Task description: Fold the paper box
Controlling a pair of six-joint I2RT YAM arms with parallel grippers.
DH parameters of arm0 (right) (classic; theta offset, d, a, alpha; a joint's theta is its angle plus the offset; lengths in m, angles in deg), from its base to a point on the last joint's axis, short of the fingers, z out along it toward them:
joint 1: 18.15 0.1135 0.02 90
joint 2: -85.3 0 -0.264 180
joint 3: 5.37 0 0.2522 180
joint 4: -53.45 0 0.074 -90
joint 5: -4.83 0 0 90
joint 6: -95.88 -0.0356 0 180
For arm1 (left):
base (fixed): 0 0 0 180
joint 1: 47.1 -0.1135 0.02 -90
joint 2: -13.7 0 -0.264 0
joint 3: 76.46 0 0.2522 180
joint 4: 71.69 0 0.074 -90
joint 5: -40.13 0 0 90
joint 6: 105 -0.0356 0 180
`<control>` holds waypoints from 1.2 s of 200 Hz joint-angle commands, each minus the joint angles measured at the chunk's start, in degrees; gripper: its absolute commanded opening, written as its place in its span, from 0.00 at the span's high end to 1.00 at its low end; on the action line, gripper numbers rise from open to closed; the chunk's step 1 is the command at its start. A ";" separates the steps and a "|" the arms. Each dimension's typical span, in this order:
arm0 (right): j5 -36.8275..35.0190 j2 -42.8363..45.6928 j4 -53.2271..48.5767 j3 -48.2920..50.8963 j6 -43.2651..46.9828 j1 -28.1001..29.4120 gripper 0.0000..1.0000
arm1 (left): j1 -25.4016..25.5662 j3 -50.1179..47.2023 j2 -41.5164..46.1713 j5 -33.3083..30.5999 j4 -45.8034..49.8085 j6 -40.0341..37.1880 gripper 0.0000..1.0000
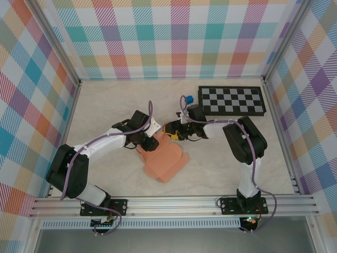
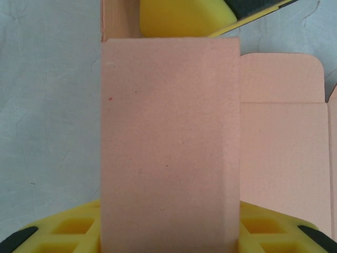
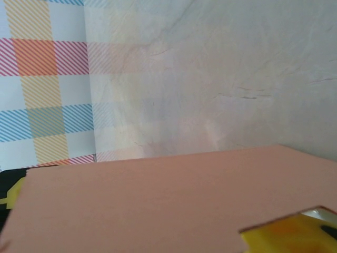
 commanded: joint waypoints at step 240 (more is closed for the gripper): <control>13.91 -5.05 -7.43 -3.56 0.05 0.77 0.70 | 1.14 -1.37 -1.01 -2.98 -3.03 2.49 0.58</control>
